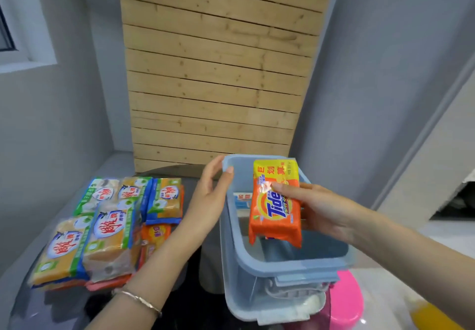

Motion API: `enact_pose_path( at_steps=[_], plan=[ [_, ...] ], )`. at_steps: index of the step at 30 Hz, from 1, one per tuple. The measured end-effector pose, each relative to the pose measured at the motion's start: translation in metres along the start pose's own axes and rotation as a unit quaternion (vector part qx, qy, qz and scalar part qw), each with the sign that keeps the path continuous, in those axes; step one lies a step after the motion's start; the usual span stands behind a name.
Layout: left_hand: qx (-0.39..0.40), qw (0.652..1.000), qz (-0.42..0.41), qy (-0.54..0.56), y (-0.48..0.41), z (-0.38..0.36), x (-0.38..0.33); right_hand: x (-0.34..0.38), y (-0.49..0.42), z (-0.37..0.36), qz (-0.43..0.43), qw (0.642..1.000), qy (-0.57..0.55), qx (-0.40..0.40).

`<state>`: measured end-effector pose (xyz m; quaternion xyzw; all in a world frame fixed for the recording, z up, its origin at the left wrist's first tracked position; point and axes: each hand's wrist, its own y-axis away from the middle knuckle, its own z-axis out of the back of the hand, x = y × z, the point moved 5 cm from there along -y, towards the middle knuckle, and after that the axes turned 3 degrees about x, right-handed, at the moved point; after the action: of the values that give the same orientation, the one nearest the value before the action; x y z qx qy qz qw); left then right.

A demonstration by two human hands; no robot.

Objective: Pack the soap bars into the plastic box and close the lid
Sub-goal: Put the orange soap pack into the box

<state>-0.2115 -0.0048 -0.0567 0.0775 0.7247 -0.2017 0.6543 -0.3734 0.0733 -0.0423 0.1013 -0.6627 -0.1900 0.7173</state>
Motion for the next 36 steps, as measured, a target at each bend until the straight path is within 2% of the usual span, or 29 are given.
enact_pose_path(
  at_steps=[3, 6, 15, 18, 24, 36],
  plan=[
    [0.012, 0.997, 0.072, -0.010, -0.008, -0.003, 0.033, -0.019, -0.017, 0.002, -0.063, 0.997, 0.038, 0.025],
    [0.041, 0.991, 0.123, 0.024, -0.007, -0.010, 0.051, -0.038, -0.033, -0.004, -0.120, 0.989, 0.052, 0.073],
    [0.044, 0.986, 0.147, 0.058, -0.008, -0.012, 0.059, -0.075, -0.056, -0.022, -0.211, 0.959, 0.051, 0.181],
    [0.049, 0.984, 0.161, 0.052, -0.009, -0.012, 0.062, -0.080, -0.057, -0.024, -0.222, 0.954, 0.067, 0.188],
    [0.042, 0.986, 0.160, 0.035, -0.008, -0.010, 0.066, -0.089, -0.059, -0.026, -0.238, 0.939, 0.179, 0.174],
    [0.035, 0.989, 0.145, 0.020, -0.007, -0.009, 0.058, -0.088, -0.064, -0.023, -0.219, 0.937, 0.228, 0.148]
  ],
)
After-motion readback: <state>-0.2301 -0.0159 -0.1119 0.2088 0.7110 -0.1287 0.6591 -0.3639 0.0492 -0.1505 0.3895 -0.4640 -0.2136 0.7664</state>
